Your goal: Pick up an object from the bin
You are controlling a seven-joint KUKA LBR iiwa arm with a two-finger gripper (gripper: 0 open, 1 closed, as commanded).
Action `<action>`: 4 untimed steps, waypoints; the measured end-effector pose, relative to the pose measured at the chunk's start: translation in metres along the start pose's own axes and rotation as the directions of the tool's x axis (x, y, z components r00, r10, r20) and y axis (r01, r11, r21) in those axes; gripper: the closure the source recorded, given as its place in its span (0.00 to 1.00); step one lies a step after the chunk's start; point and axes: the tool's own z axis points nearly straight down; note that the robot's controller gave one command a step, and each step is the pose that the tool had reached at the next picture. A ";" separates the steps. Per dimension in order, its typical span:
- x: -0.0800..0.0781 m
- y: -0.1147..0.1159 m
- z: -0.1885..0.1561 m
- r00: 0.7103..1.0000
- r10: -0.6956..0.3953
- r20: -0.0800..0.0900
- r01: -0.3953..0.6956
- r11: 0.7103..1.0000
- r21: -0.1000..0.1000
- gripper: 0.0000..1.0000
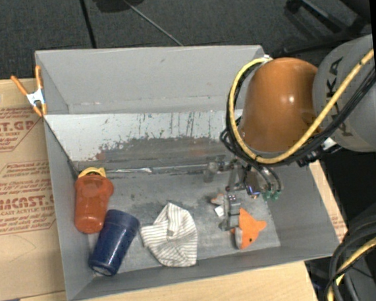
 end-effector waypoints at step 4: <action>-0.018 -0.056 0.086 1.000 -0.023 0.008 0.023 1.000 -0.001 0.00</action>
Offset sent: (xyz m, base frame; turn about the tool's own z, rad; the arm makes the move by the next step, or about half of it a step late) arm -0.0068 -0.0683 -0.0800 -0.0805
